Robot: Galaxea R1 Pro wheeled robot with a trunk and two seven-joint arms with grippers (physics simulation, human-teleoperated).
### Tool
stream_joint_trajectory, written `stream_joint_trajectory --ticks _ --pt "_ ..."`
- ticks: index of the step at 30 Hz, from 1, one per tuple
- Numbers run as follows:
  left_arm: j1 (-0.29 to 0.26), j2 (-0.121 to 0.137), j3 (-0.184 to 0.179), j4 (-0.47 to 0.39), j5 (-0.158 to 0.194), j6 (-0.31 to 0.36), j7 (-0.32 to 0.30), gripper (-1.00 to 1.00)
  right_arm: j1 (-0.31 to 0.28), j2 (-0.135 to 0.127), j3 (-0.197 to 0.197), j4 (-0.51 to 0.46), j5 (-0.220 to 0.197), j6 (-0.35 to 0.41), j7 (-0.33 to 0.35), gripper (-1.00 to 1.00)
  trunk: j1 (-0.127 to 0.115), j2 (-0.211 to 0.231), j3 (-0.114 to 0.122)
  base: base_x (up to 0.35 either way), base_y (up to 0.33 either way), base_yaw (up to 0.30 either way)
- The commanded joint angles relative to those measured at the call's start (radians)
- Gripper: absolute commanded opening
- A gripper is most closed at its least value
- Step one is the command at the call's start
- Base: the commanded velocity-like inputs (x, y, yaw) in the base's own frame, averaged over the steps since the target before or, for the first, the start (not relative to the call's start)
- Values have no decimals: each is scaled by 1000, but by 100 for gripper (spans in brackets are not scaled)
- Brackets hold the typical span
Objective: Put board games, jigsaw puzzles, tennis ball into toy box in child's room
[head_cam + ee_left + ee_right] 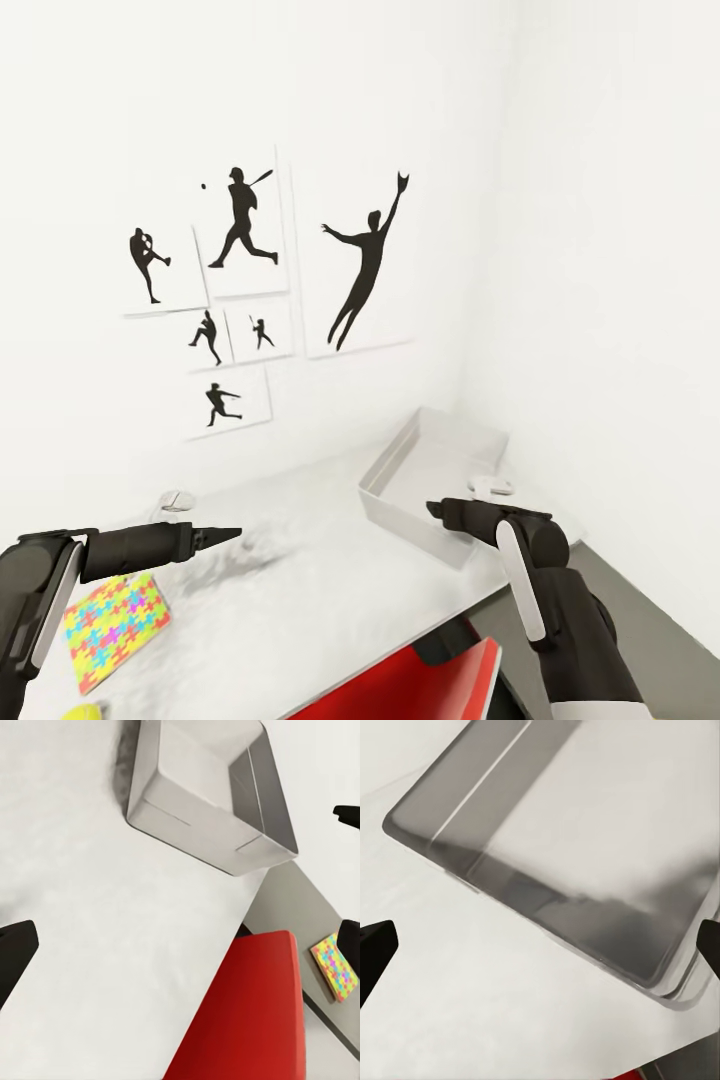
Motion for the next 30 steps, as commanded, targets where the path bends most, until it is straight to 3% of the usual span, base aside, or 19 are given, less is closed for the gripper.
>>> stream_joint_trajectory --ticks 1,30 --pt "-1 0 1 0 0 9 -3 100 -1 1 -2 -1 -3 4 1 100 1 -2 -2 101 -45 0" --pt "-1 -3 -5 1 1 8 -2 100 -1 0 -3 -3 -3 2 1 100 1 -2 -2 12 -7 0"
